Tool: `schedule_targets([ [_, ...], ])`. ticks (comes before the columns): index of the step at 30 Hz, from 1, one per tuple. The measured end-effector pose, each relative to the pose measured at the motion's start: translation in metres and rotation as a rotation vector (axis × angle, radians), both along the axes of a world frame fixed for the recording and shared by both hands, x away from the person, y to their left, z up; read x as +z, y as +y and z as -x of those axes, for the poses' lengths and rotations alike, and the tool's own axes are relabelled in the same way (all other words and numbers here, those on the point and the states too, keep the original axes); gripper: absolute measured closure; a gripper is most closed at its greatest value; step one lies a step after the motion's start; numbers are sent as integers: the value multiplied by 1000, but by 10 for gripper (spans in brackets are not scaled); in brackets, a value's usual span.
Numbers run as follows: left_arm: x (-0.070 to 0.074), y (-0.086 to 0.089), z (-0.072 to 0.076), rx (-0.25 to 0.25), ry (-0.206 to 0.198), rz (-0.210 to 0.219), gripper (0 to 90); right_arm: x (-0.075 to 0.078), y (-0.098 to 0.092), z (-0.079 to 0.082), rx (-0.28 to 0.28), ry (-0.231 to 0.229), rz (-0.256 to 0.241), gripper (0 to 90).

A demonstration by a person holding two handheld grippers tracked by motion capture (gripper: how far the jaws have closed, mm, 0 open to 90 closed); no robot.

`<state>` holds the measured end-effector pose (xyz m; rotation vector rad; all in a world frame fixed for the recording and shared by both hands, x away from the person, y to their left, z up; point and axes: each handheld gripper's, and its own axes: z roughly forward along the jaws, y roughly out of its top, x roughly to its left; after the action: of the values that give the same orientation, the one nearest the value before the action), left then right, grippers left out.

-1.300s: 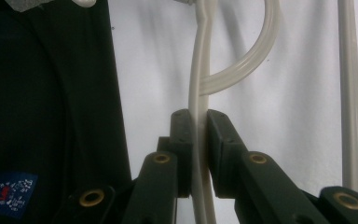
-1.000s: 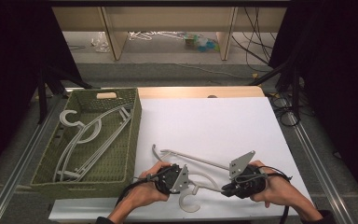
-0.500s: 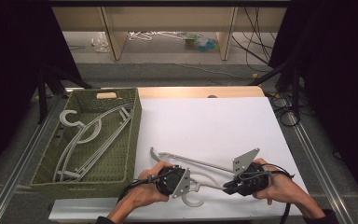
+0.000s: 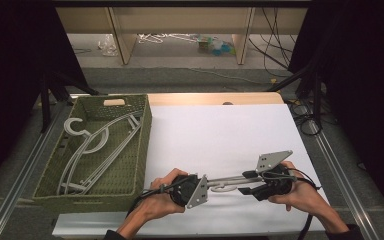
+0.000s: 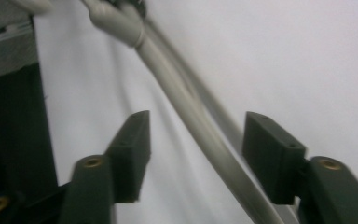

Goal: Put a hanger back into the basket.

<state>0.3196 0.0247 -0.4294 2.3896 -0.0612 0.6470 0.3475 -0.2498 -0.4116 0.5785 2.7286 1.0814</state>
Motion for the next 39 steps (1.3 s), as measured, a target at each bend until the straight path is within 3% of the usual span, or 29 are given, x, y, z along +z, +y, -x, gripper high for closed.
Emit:
schedule_targets([
  [2, 1, 0, -1, 12, 11, -8, 793, 1, 0, 0, -24, -10, -10, 370],
  [7, 8, 4, -6, 96, 84, 83, 793, 11, -6, -2, -122, -77, -95, 303],
  [8, 11, 6, -6, 118, 95, 97, 793, 11, -6, -2, -122, -77, -95, 303],
  [13, 26, 17, -14, 238, 231, 217, 793, 17, -7, 0, -156, -92, -151, 292],
  [16, 31, 24, -17, 268, 266, 268, 793, 25, -9, 3, -177, -137, -214, 285],
  [19, 36, 29, -16, 284, 300, 318, 793, 27, -9, 5, -184, -146, -223, 283],
  [24, 44, 37, -12, 325, 330, 356, 793, 22, -9, 9, -181, -119, -242, 283],
  [26, 50, 43, -10, 342, 355, 389, 793, 15, -6, 12, -158, -96, -230, 270],
  [27, 56, 47, -9, 355, 384, 432, 793, 13, -5, 14, -156, -97, -226, 268],
  [30, 63, 54, -8, 368, 393, 457, 793, 8, -3, 17, -144, -77, -223, 268],
  [33, 81, 68, -5, 391, 413, 520, 793, 3, -2, 20, -129, -66, -214, 264],
  [34, 81, 68, -5, 391, 413, 520, 793, 3, -2, 20, -129, -66, -214, 264],
  [39, 104, 89, -3, 405, 438, 598, 793, -1, -3, 21, -133, -51, -218, 256],
])
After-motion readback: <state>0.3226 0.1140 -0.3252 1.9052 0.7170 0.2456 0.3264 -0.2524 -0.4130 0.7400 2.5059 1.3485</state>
